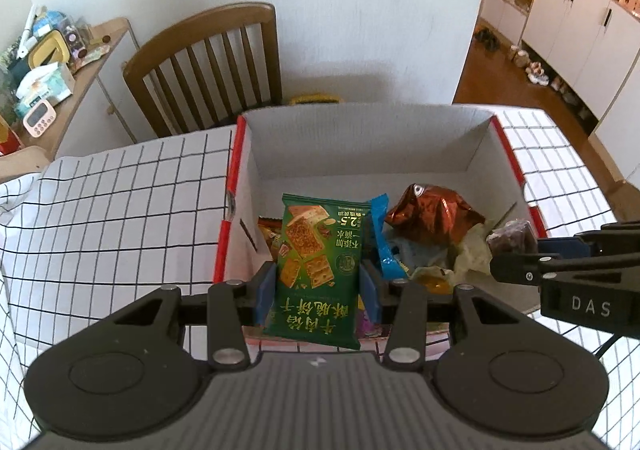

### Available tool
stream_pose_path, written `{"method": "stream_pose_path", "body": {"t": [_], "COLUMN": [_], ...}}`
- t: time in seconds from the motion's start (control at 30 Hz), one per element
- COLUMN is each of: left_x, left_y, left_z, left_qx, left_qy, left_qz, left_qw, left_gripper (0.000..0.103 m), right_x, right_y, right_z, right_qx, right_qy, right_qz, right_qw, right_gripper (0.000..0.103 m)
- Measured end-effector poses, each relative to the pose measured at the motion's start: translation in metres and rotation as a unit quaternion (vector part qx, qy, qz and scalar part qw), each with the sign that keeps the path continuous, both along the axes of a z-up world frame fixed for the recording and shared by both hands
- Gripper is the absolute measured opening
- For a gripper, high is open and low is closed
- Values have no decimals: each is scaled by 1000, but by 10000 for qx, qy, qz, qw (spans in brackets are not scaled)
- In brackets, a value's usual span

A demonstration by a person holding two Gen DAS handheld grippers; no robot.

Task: Organize snacks
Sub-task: 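Carry green cracker pack with left tool while right carries brown chocolate into box, then open both tools to release the snacks and withdraw from the box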

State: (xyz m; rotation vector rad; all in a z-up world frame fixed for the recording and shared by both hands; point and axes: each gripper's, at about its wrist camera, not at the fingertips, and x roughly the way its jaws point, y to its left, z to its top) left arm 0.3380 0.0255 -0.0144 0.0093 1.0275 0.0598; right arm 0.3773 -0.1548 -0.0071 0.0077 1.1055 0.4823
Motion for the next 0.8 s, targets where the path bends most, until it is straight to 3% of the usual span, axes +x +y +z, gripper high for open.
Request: {"method": "stream_pose_path", "body": {"t": [0.43,0.7,0.8], "left_x": [11,4,-2], "left_y": [1,0,0], "left_z": [-44,-47,-41], "left_qx": [-37,-159,-214], "left_qy": [460,423,307], "left_qz": [-96,-93,-82], "left_qw": [9989,9989,9993], "left_gripper": [43,44,49], "right_x": [7,0,-4], "right_y": [6,3,-1], "right_z": [-41,-44,-41], "right_qx": [-184,-171,-107], "right_qy": [328,350,331], "right_qz": [37,-10,-27], "right_qw": [9993,9992,9994], "right_gripper": [28,32,32]}}
